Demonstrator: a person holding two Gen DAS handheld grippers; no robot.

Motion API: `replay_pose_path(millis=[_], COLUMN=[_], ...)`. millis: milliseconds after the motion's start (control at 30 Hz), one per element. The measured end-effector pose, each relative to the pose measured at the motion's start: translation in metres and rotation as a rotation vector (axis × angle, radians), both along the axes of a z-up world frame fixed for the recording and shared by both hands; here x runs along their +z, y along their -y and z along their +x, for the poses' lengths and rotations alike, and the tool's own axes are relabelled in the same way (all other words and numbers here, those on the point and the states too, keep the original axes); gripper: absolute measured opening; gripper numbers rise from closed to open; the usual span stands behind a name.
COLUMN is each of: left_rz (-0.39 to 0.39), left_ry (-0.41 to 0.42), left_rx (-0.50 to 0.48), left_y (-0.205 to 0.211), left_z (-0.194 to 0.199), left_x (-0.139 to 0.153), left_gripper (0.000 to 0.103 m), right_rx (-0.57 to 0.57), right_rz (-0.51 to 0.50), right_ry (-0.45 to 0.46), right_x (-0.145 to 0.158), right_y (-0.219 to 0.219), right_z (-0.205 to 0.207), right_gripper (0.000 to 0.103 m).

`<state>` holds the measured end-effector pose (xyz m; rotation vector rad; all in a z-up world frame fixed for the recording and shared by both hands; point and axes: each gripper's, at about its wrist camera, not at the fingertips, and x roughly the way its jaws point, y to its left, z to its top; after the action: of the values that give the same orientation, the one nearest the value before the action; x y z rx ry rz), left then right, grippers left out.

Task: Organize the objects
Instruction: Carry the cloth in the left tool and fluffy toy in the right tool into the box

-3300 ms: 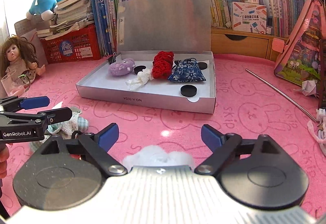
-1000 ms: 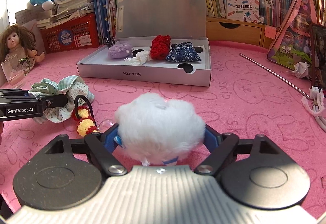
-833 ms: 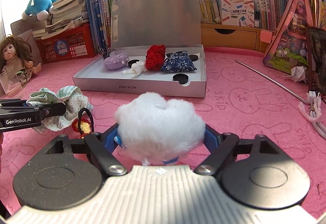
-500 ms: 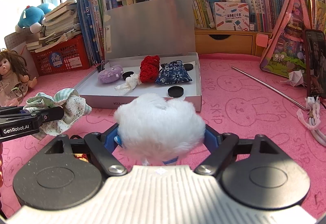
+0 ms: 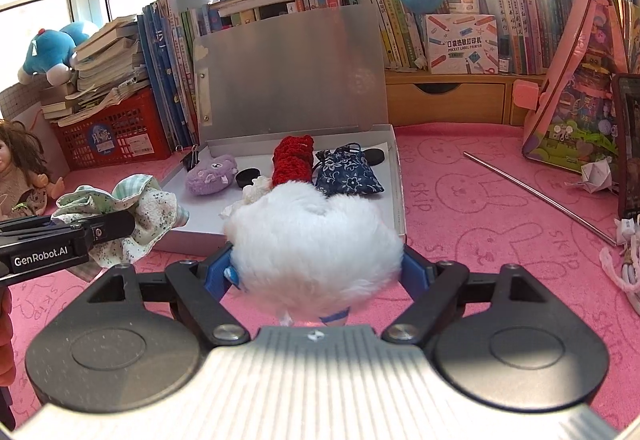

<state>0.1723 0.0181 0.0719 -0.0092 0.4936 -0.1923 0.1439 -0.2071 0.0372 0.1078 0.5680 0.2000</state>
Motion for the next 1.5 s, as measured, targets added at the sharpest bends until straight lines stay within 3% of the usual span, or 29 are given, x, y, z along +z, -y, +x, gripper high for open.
replay_pose_path(millis=[567,1033,1500], left_rz=[-0.015,-0.018,0.007], left_ry=[0.025,-0.023,-0.025], left_rx=[0.003,0.012,-0.001], left_y=[0.014,0.016,0.021], left_z=[0.065,0.122,0.141], left_x=[0.002,-0.019,-0.039], left_gripper=[0.044,0.044,0.044], right_rx=[-0.036,-0.020,-0.009], right_rz=[0.077,0.020,-0.006], right_ry=[-0.061,-0.088,-0.101], right_x=[-0.001,-0.021,-0.032], right_y=[0.000,-0.013,-0.023], right_z=[0.071,0.112,0.132], right_gripper=[0.082,0.083,0.083])
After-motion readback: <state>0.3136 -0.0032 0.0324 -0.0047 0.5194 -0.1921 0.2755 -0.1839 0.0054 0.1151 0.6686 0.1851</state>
